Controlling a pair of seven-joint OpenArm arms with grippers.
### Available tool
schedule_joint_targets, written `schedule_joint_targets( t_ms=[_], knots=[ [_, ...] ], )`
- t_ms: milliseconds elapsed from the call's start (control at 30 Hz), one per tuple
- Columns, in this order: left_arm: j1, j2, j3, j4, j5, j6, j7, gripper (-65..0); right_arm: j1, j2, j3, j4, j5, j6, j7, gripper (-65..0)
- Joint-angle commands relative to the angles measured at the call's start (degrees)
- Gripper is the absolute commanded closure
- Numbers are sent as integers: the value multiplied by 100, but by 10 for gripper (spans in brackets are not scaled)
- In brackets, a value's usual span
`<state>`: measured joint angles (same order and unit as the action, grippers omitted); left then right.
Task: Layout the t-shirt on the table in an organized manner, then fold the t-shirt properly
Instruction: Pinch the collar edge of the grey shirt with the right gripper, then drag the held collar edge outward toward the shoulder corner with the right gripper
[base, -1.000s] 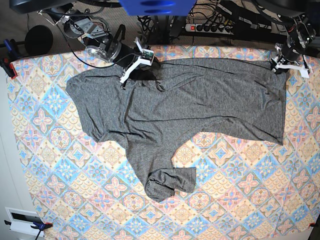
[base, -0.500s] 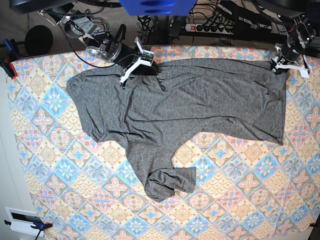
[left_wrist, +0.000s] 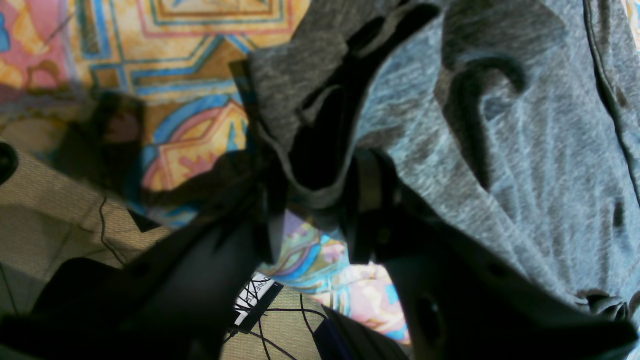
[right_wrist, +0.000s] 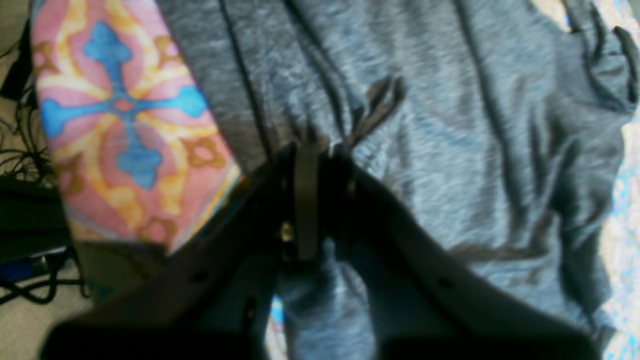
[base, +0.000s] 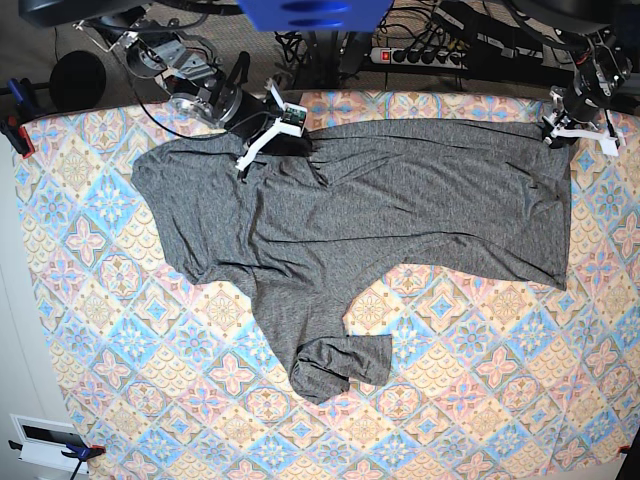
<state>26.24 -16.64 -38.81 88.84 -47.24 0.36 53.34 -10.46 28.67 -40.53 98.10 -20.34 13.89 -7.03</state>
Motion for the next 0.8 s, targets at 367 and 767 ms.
schedule_joint_targets(
  t_ms=[367, 767],
  knots=[
    [44, 7, 43, -35, 131, 83, 226, -185, 83, 39, 40, 190, 34, -57, 118, -78],
    [44, 7, 43, -115, 131, 83, 226, -184, 417, 21, 40, 190, 34, -57, -146, -1]
  ],
)
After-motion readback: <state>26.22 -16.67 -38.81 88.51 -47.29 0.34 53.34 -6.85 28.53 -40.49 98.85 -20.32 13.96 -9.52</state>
